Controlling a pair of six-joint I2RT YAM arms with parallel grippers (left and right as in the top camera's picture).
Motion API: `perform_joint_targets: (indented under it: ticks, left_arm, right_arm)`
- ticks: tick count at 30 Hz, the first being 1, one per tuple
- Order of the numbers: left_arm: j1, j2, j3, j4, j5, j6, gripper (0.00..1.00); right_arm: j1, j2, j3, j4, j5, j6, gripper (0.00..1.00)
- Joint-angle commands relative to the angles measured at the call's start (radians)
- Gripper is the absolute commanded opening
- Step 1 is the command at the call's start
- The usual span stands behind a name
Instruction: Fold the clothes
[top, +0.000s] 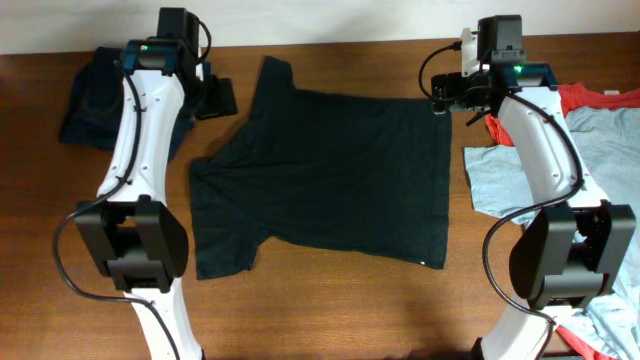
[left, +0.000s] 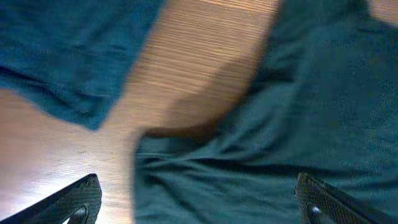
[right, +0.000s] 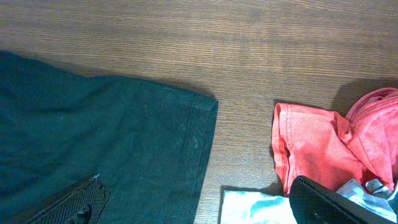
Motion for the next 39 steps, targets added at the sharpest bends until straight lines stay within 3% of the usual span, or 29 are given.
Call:
perform_joint_targets:
  ticks: [1,7,9,25,38,39]
  left_arm:
    - [0.003,0.014,0.005,0.021,0.147,0.019,0.99]
    - [-0.013,0.043,0.004,0.068,0.15,0.019,0.98]
    - [-0.019,0.061,0.004,0.081,0.15,0.019,0.89]
    - [-0.024,0.262,0.004,0.329,0.15,0.046,0.89]
    - [-0.027,0.35,0.004,0.349,0.151,0.061,0.89]
    - [-0.027,0.35,0.004,0.346,0.151,0.061,0.83]
  right_arm:
    - [0.005,0.002,0.0,-0.001,0.002,0.002,0.99]
    - [0.005,0.002,0.0,-0.001,0.002,0.002,0.99]
    - [0.005,0.002,0.0,-0.001,0.002,0.002,0.99]
    - [0.005,0.002,0.0,-0.001,0.002,0.002,0.99]
    - [0.005,0.002,0.0,-0.001,0.002,0.002,0.99]
    - [0.005,0.002,0.0,-0.001,0.002,0.002,0.99]
